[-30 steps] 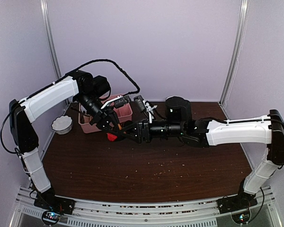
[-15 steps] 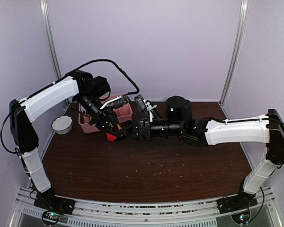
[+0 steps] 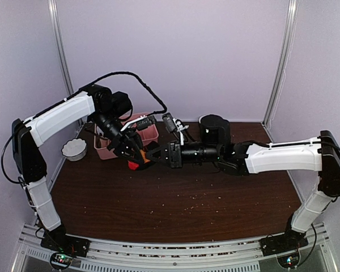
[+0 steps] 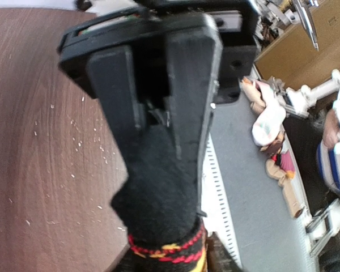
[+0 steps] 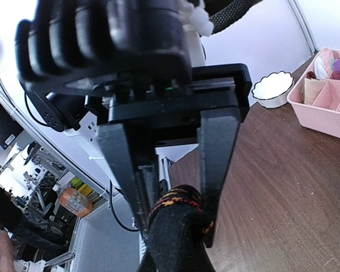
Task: Roll the socks
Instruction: Pass from the left arm to the right, then pass from the right arm to the left
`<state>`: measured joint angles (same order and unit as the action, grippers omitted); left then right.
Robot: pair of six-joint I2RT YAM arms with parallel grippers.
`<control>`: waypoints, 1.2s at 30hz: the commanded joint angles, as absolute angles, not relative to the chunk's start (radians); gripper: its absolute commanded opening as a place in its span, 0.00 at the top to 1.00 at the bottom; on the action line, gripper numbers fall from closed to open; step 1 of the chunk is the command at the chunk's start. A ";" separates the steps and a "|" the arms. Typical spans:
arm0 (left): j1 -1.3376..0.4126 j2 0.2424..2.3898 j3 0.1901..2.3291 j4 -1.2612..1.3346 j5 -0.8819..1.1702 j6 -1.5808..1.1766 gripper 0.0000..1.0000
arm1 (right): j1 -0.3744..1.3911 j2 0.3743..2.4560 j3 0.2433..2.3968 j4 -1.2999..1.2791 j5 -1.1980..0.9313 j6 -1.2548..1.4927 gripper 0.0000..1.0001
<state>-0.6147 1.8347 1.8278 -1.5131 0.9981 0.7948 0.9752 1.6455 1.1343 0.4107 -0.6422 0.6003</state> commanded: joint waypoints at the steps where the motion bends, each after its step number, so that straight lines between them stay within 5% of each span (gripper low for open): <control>1: -0.615 1.814 1.834 -1.477 1.010 0.749 0.56 | 0.968 1.602 1.057 0.581 -0.542 0.597 1.00; 4: -0.602 1.786 1.824 -1.455 1.035 0.710 0.48 | 0.965 1.561 0.954 0.799 -0.466 0.633 1.00; 10: -0.553 1.762 1.795 -1.420 1.163 0.643 0.48 | 0.985 1.563 0.822 1.196 -0.340 0.651 1.00; 28: -0.506 1.698 1.770 -1.364 1.394 0.552 0.34 | 1.047 1.705 0.968 1.204 -0.296 0.630 1.00; 33: -0.502 1.670 1.762 -1.341 1.381 0.543 0.38 | 1.059 1.724 0.970 1.219 -0.268 0.637 1.00; 36: -0.500 1.652 1.742 -1.290 1.344 0.499 0.51 | 1.064 1.721 0.963 1.224 -0.249 0.629 1.00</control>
<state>-0.5102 1.6924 1.7676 -1.3685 1.3491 0.5423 1.0573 1.7134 0.9516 1.1942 -0.2985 0.6357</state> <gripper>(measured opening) 0.557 0.081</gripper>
